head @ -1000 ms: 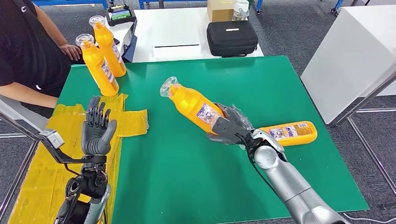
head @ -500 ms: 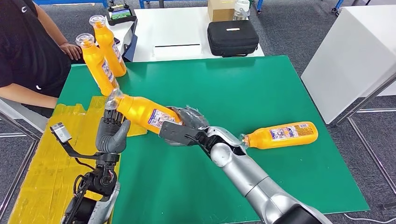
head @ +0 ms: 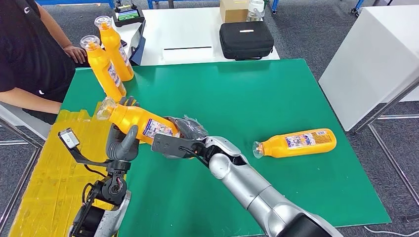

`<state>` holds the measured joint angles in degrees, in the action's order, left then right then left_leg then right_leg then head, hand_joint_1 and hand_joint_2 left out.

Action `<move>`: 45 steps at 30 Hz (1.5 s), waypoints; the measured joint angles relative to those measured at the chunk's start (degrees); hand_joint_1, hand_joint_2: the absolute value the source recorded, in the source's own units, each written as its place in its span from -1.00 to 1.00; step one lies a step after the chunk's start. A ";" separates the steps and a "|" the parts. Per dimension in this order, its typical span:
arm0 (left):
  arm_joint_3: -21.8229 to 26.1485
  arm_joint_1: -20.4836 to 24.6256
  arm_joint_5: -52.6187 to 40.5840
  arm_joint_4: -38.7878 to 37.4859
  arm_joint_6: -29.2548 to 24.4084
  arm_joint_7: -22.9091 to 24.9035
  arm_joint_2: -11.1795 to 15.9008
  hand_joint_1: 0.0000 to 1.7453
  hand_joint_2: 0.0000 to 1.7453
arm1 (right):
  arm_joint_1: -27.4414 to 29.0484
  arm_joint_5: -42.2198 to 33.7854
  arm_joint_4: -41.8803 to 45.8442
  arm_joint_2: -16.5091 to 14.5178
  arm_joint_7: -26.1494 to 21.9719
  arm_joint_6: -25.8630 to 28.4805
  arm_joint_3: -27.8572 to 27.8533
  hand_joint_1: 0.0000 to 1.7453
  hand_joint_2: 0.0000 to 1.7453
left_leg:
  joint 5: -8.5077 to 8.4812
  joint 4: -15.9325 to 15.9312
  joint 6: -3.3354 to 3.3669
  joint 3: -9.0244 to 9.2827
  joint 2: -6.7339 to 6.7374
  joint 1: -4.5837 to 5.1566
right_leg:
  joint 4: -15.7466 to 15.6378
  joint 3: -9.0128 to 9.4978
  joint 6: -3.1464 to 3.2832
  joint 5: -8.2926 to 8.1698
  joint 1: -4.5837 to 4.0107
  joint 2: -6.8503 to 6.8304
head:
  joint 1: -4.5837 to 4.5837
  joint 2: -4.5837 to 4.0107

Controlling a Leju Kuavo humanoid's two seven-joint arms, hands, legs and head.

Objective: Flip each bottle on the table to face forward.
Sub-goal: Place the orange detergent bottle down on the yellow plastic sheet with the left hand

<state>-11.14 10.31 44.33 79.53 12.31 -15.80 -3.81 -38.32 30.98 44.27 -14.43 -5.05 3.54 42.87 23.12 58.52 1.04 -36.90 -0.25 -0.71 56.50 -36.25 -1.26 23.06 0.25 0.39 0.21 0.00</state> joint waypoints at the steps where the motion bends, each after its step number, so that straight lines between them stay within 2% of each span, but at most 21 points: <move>1: -0.06 0.12 -0.14 -0.13 -0.09 -0.01 -0.04 -1.00 1.00 | -0.17 0.07 -0.27 -0.15 0.10 0.00 0.03 1.00 1.00 | 0.00 0.00 0.00 0.00 0.00 0.00 | 0.00 0.00 0.00 0.00 0.00 0.00 | -0.01 0.00; 16: -0.75 0.87 -4.32 -0.16 -5.51 -0.74 -1.01 -1.00 1.00 | -2.26 6.16 -2.89 -2.82 4.18 1.83 2.07 1.00 1.00 | 0.00 0.00 0.00 -0.01 0.01 0.00 | 0.00 -0.03 0.00 0.00 0.00 0.00 | -0.01 0.00; 26: -1.17 0.86 -7.62 0.25 -9.03 -0.13 -1.04 -1.00 1.00 | -2.48 6.70 -3.17 -3.02 5.46 1.54 2.97 1.00 1.00 | 0.00 0.00 0.00 -0.01 0.01 0.00 | 0.00 -0.02 0.00 0.00 0.00 0.00 | 0.00 0.00; 36: -1.56 0.89 -5.08 0.98 -8.62 2.36 -1.32 -1.00 1.00 | -2.45 6.71 -3.11 -3.02 6.05 1.13 3.28 1.00 1.00 | 0.00 0.00 0.00 -0.01 0.01 0.00 | 0.00 -0.04 0.00 0.00 0.00 0.01 | 0.01 0.00; 37: -1.57 0.91 -4.19 0.99 -8.23 2.78 -1.42 -0.92 1.00 | -2.45 6.66 -3.11 -3.02 6.11 1.10 3.31 1.00 1.00 | 0.00 0.00 0.00 -0.01 0.01 0.00 | 0.00 -0.04 0.00 0.00 0.00 0.01 | 0.01 0.00; 40: -2.08 0.96 -1.77 0.72 -7.08 4.14 -1.80 0.53 1.00 | -2.49 6.25 -3.09 -3.24 6.05 1.06 3.31 1.00 1.00 | 0.00 0.00 0.00 0.00 0.03 0.01 | 0.00 -0.05 0.00 0.00 0.01 0.04 | 0.01 0.00; 41: -2.41 0.94 -1.15 0.50 -6.80 4.40 -1.88 0.95 1.00 | -2.55 6.12 -3.05 -3.42 5.95 1.07 3.31 1.00 1.00 | 0.00 0.00 0.00 0.00 0.04 0.01 | 0.00 -0.06 0.00 0.00 0.01 0.07 | 0.01 0.00; 45: -3.40 0.89 0.38 -0.34 -6.17 4.22 -1.98 1.00 1.00 | -2.72 6.00 -2.93 -3.76 5.73 1.05 3.28 1.00 1.00 | 0.00 0.01 0.00 0.00 0.06 0.01 | 0.00 -0.08 0.00 -0.01 0.01 0.12 | 0.02 0.00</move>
<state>-14.54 11.20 44.70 79.19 6.13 -11.57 -5.79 -41.04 36.98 41.33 -18.18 0.68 4.59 46.15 23.12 58.53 1.04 -36.90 -0.19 -0.70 56.49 -36.33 -1.26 23.06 0.26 0.51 0.23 0.00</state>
